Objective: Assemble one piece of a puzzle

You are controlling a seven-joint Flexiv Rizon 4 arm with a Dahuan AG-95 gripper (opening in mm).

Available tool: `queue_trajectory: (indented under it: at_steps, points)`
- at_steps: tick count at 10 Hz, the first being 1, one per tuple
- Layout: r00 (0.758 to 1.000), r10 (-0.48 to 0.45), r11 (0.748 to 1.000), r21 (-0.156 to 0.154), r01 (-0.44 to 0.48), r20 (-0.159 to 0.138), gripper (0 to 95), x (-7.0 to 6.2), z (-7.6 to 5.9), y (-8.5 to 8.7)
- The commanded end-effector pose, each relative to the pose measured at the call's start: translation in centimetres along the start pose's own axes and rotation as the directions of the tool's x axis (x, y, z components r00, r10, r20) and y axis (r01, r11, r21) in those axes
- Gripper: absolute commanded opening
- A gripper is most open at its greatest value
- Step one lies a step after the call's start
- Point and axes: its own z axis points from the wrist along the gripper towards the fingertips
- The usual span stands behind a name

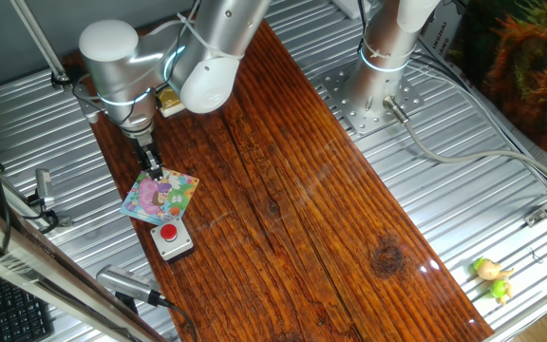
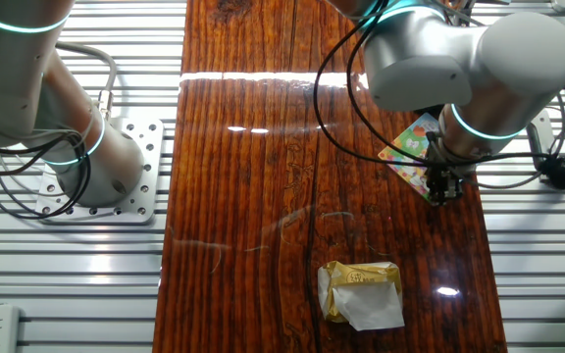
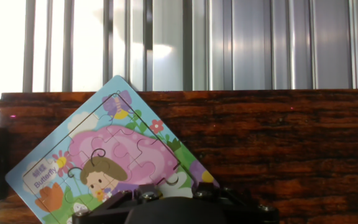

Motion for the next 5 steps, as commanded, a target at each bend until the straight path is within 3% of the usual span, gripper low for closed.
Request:
queue_trajectory:
  at_steps: [1,5]
  points:
    - [1.0,-0.001,1.0,-0.001,0.001,-0.001,38.0,0.03,-0.15,-0.01]
    - [1.0,-0.003,1.0,0.0,0.003,-0.006,38.0,0.01,-0.3,-0.01]
